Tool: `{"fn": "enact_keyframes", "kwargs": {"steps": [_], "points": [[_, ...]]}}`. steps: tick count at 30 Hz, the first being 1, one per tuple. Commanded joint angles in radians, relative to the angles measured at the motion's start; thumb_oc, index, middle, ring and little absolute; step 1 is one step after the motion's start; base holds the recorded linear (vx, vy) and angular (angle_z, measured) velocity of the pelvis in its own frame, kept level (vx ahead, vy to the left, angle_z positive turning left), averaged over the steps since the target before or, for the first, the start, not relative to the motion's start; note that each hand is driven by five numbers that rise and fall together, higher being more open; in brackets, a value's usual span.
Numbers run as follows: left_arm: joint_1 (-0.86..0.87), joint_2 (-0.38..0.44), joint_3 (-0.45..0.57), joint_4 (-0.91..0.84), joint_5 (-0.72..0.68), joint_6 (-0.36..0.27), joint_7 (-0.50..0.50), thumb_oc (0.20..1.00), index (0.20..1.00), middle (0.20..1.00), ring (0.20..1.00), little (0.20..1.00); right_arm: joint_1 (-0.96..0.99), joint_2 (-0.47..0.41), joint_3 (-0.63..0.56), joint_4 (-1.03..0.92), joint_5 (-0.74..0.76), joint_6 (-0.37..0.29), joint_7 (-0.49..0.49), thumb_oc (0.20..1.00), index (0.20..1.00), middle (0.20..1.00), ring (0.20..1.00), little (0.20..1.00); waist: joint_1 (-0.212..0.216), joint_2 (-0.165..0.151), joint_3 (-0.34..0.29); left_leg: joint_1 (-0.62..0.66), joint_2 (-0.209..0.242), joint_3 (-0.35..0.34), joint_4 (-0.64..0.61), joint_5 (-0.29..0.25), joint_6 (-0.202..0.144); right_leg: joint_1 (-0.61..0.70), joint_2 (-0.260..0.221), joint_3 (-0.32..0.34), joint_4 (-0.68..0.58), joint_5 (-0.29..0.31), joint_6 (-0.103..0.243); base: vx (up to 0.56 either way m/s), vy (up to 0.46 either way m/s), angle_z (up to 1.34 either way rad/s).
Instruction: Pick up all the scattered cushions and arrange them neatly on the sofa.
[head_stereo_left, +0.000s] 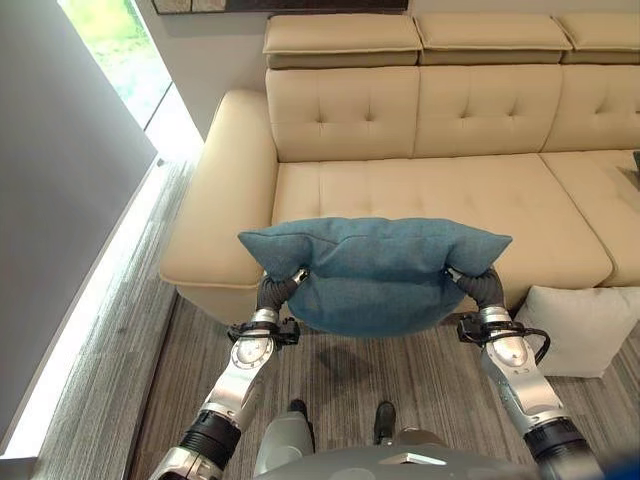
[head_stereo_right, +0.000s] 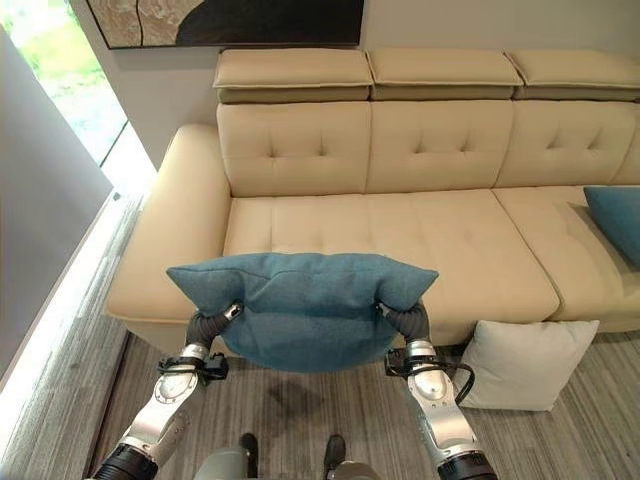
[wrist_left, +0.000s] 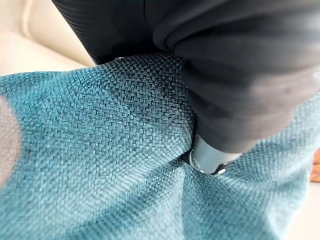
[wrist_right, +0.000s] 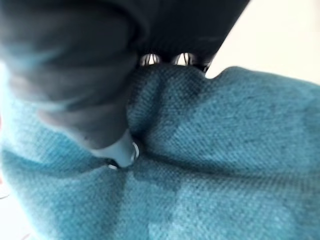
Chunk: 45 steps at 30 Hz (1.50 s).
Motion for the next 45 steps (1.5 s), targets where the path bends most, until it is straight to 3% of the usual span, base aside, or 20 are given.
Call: {"fn": "enact_keyframes", "kwargs": {"steps": [1,5,9,10,12,15,16,19,23,27,30,31,34,35,36,38,39,45], "points": [[-0.056,0.012,0.008,-0.097,0.042,-0.057,-0.031,0.200,0.200,0.200,0.200,0.200,-0.067,-0.012,-0.043,-0.075,0.009,-0.068,-0.012,0.200,0.200,0.200,0.200,0.200,0.033,0.011,-0.033,-0.052,-0.011,0.018,-0.051,0.016,0.026,0.101,0.042,0.096,0.055,-0.121,0.051,0.27,0.111,0.12],[-0.038,0.018,0.007,-0.111,0.057,-0.056,-0.039,0.200,0.200,0.200,0.200,0.200,-0.064,-0.005,-0.042,-0.086,-0.005,-0.064,-0.006,0.200,0.200,0.200,0.200,0.200,0.040,0.021,-0.050,-0.002,-0.021,0.031,-0.110,0.028,0.042,0.122,0.040,0.119,0.075,-0.148,0.061,0.27,0.158,-0.46],[-0.030,0.038,0.008,-0.141,0.072,-0.058,-0.051,0.200,0.200,0.200,0.200,0.200,-0.091,0.020,-0.024,-0.086,-0.027,-0.061,0.016,0.200,0.200,0.200,0.200,0.200,0.059,0.027,-0.062,0.077,-0.043,0.075,-0.147,-0.018,0.092,0.078,-0.025,0.141,0.221,-0.150,0.110,0.24,0.225,-0.62],[-0.028,0.047,0.007,-0.155,0.074,-0.057,-0.054,0.200,0.200,0.200,0.200,0.200,-0.105,0.029,-0.015,-0.092,-0.034,-0.058,0.024,0.200,0.200,0.200,0.200,0.200,0.059,0.040,-0.053,0.106,-0.050,0.084,-0.153,-0.033,0.115,0.037,-0.049,0.136,0.329,-0.116,0.134,0.19,0.222,-0.08],[-0.027,0.054,0.008,-0.159,0.080,-0.059,-0.055,0.200,0.200,0.200,0.200,0.200,-0.115,0.040,-0.006,-0.097,-0.034,-0.063,0.031,0.200,0.200,0.200,0.200,0.200,0.056,0.051,-0.039,0.132,-0.053,0.093,-0.160,-0.044,0.131,-0.020,-0.060,0.142,0.447,-0.082,0.148,0.12,0.152,-0.45],[-0.028,0.053,0.006,-0.160,0.083,-0.062,-0.056,0.200,0.200,0.200,0.200,0.200,-0.120,0.049,0.004,-0.101,-0.038,-0.062,0.036,0.200,0.200,0.200,0.200,0.200,0.055,0.059,-0.030,0.154,-0.057,0.097,-0.165,-0.057,0.138,-0.066,-0.074,0.130,0.480,-0.072,0.149,0.12,0.074,-0.31],[-0.028,0.049,0.004,-0.158,0.081,-0.065,-0.059,0.200,0.200,0.200,0.200,0.200,-0.128,0.047,0.010,-0.102,-0.044,-0.063,0.037,0.200,0.200,0.200,0.200,0.200,0.052,0.063,-0.031,0.173,-0.061,0.096,-0.177,-0.070,0.137,-0.088,-0.081,0.115,0.413,-0.084,0.140,0.20,-0.025,-0.17],[-0.033,0.043,0.002,-0.155,0.070,-0.064,-0.064,0.200,0.200,0.200,0.200,0.200,-0.143,0.035,0.012,-0.106,-0.040,-0.059,0.038,0.200,0.200,0.200,0.200,0.200,0.035,0.057,-0.023,0.203,-0.073,0.075,-0.178,-0.097,0.132,-0.126,-0.074,0.142,0.214,-0.028,0.141,0.20,-0.056,-0.20],[-0.054,0.039,0.008,-0.144,0.074,-0.069,-0.058,0.200,0.200,0.200,0.200,0.200,-0.157,0.033,0.016,-0.108,-0.039,-0.059,0.033,0.200,0.200,0.200,0.200,0.200,0.021,0.054,-0.002,0.240,-0.072,0.058,-0.174,-0.127,0.122,-0.178,-0.079,0.135,0.111,0.043,0.161,0.17,-0.099,0.16],[-0.049,0.026,0.007,-0.139,0.078,-0.076,-0.064,0.200,0.200,0.200,0.200,0.200,-0.142,0.021,0.014,-0.100,-0.054,-0.057,0.038,0.200,0.200,0.200,0.200,0.200,0.017,0.039,-0.009,0.269,-0.078,0.037,-0.155,-0.161,0.109,-0.142,-0.078,0.128,0.094,0.059,0.151,0.19,-0.166,0.19],[-0.041,0.014,0.002,-0.137,0.063,-0.073,-0.066,0.200,0.200,0.200,0.200,0.200,-0.125,0.012,0.007,-0.102,-0.055,-0.055,0.038,0.200,0.200,0.200,0.200,0.200,0.012,0.038,-0.020,0.273,-0.057,0.023,-0.140,-0.169,0.089,-0.117,-0.068,0.119,0.095,0.050,0.139,0.14,-0.172,0.39],[-0.038,0.003,-0.004,-0.134,0.056,-0.070,-0.071,0.200,0.200,0.200,0.200,0.200,-0.106,0.004,-0.004,-0.110,-0.051,-0.058,0.038,0.200,0.200,0.200,0.200,0.200,0.006,0.039,-0.032,0.273,-0.034,0.016,-0.127,-0.169,0.067,-0.086,-0.057,0.100,0.085,0.034,0.126,0.14,-0.225,0.32],[-0.049,-0.004,-0.017,-0.130,0.041,-0.066,-0.073,0.200,0.200,0.200,0.200,0.200,-0.088,-0.009,-0.019,-0.111,-0.043,-0.059,0.033,0.200,0.200,0.200,0.200,0.200,-0.006,0.030,-0.031,0.236,-0.013,0.005,-0.058,-0.171,0.043,-0.055,-0.048,0.081,0.072,0.014,0.107,0.10,-0.240,0.52],[-0.059,-0.015,-0.022,-0.125,0.022,-0.066,-0.074,0.200,0.200,0.200,0.200,0.200,-0.074,-0.029,-0.031,-0.115,-0.037,-0.055,0.029,0.200,0.200,0.200,0.200,0.200,-0.009,0.015,-0.024,0.167,0.007,0.022,0.049,-0.167,0.028,-0.020,-0.043,0.057,0.055,-0.015,0.083,0.05,-0.157,0.72],[-0.060,-0.015,-0.022,-0.125,0.022,-0.066,-0.074,0.200,0.200,0.200,0.200,0.200,-0.074,-0.029,-0.031,-0.115,-0.037,-0.055,0.029,0.200,0.200,0.200,0.200,0.200,-0.010,0.015,-0.023,0.165,0.007,0.020,0.053,-0.168,0.028,-0.019,-0.043,0.055,0.054,-0.015,0.082,0.08,-0.190,0.76],[-0.060,-0.021,-0.029,-0.118,0.017,-0.057,-0.077,0.200,0.200,0.200,0.200,0.200,-0.062,-0.030,-0.038,-0.113,-0.031,-0.051,0.029,0.200,0.200,0.200,0.200,0.200,-0.009,0.008,-0.021,0.132,0.019,0.050,0.036,-0.145,0.036,0.008,-0.041,0.031,0.042,-0.030,0.078,0.08,-0.080,0.48],[-0.061,-0.021,-0.035,-0.116,0.023,-0.049,-0.082,0.200,0.200,0.200,0.200,0.200,-0.048,-0.031,-0.047,-0.115,-0.021,-0.049,0.027,0.200,0.200,0.200,0.200,0.200,-0.009,0.002,-0.020,0.085,0.026,0.094,0.013,-0.105,0.044,0.027,-0.036,0.015,0.037,-0.041,0.075,0.09,-0.066,0.59],[-0.049,-0.015,-0.037,-0.127,0.038,-0.037,-0.086,0.200,0.200,0.200,0.200,0.200,-0.031,-0.015,-0.053,-0.121,-0.004,-0.048,0.020,0.200,0.200,0.200,0.200,0.200,0.005,0.004,-0.013,-0.005,0.027,0.141,-0.055,-0.011,0.037,0.075,-0.009,0.006,0.023,-0.077,0.067,0.12,-0.031,0.29]]}}
